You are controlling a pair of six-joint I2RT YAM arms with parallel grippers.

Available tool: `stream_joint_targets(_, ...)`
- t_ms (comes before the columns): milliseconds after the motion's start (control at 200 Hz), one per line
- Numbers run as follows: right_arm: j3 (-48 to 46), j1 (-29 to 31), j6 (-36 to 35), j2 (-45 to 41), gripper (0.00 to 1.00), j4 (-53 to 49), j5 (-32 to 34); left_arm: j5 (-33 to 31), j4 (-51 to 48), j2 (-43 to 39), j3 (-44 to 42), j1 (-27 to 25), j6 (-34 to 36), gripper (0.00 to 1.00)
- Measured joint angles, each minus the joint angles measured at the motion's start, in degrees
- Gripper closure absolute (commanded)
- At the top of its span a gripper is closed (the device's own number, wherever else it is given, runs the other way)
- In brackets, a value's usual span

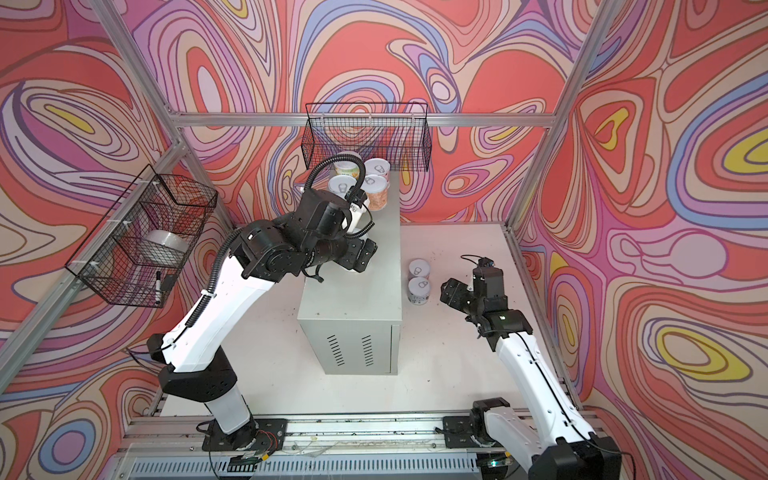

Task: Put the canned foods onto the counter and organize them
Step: 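Carry the yellow-labelled can over the box top and lower it near the green can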

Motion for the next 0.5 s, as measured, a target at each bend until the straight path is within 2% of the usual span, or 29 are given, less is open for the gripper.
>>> stream_joint_targets(275,4.6,0.0,-0.3,0.1,0.15,-0.9,-0.4,-0.2,4.5,0.0,0.2,1.0,1.3,0.00)
stream_joint_targets(501,11.6,0.0,-2.0,-0.6,0.14,-1.4,-3.8,0.3,7.2,-0.5,7.1,2.6,3.2,0.00)
